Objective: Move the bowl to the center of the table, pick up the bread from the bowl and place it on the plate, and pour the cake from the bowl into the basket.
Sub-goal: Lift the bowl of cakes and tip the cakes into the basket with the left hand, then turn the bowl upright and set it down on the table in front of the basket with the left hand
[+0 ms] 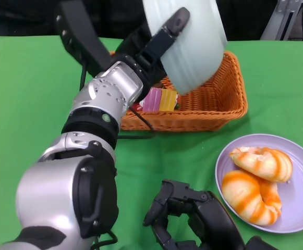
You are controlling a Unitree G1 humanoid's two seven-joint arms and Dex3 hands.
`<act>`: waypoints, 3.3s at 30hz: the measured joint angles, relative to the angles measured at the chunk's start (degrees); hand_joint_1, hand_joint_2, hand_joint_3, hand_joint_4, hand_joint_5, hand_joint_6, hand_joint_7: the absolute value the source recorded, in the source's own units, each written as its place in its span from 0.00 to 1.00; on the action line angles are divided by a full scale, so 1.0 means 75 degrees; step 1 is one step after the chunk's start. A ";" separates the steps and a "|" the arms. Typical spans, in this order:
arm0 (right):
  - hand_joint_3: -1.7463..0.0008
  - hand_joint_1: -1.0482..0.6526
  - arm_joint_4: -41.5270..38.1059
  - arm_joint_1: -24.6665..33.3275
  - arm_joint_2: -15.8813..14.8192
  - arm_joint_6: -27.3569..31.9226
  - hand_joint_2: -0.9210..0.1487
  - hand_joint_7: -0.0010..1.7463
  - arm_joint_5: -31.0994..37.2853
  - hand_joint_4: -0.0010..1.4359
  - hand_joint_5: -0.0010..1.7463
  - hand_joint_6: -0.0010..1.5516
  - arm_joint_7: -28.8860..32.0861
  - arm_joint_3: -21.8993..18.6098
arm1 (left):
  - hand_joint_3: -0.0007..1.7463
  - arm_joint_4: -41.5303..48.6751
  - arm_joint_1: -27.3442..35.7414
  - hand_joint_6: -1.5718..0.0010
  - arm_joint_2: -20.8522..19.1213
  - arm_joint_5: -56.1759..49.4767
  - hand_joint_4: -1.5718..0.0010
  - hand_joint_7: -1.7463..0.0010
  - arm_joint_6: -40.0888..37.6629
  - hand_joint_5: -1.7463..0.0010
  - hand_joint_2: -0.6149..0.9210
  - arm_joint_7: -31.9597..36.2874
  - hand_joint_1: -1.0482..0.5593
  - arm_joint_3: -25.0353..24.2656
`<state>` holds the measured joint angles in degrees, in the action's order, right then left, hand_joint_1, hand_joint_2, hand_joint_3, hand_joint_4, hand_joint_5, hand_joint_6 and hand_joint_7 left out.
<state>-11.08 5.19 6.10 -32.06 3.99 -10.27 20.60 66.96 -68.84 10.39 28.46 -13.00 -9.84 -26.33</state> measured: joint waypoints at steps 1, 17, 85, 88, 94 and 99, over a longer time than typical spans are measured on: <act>0.30 0.51 0.0000 0.0000 0.0000 0.0000 0.47 0.77 -0.0001 0.57 0.98 0.48 0.0000 0.0000 | 0.57 -0.0079 -0.0001 0.55 0.0000 -0.0092 0.52 0.10 0.0115 0.08 0.85 -0.0125 0.62 0.0105; 0.31 0.50 0.0000 0.0006 -0.0002 0.0020 0.47 0.75 -0.0056 0.57 0.93 0.49 -0.0091 -0.0008 | 0.66 -0.0495 0.0891 0.49 -0.0919 -0.4138 0.53 0.19 0.5663 0.06 0.76 -0.0802 0.63 0.3453; 0.37 0.50 0.0954 -0.0301 -0.0269 0.1248 0.40 0.77 -0.0916 0.54 0.93 0.47 -0.0709 -0.0870 | 0.58 -0.1775 0.3921 0.63 -0.5760 -1.2678 0.55 0.00 0.8636 0.00 0.72 1.2363 0.68 0.8326; 0.36 0.50 0.0954 -0.0301 -0.0271 0.1248 0.40 0.77 -0.0912 0.54 0.93 0.46 -0.0706 -0.0880 | 0.57 -0.1773 0.4015 0.63 -0.5833 -1.2758 0.56 0.00 0.8610 0.00 0.74 1.2431 0.66 0.8464; 0.35 0.50 0.0975 -0.0301 -0.0275 0.1251 0.42 0.76 -0.0827 0.54 0.91 0.47 -0.0625 -0.0896 | 0.60 -0.1800 0.4375 0.60 -0.6023 -1.2761 0.54 0.00 0.8650 0.00 0.72 1.2443 0.67 0.8583; 0.32 0.52 0.1023 -0.0301 -0.0282 0.1254 0.44 0.77 -0.0825 0.54 0.92 0.47 -0.0610 -0.0921 | 0.68 -0.1910 0.4909 0.60 -0.6127 -1.2766 0.53 0.01 0.8671 0.02 0.66 1.2445 0.69 0.8667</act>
<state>-3.41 2.93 3.98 -22.66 -2.19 -14.85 13.69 52.63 -32.03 -35.56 -67.29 52.04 83.49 38.67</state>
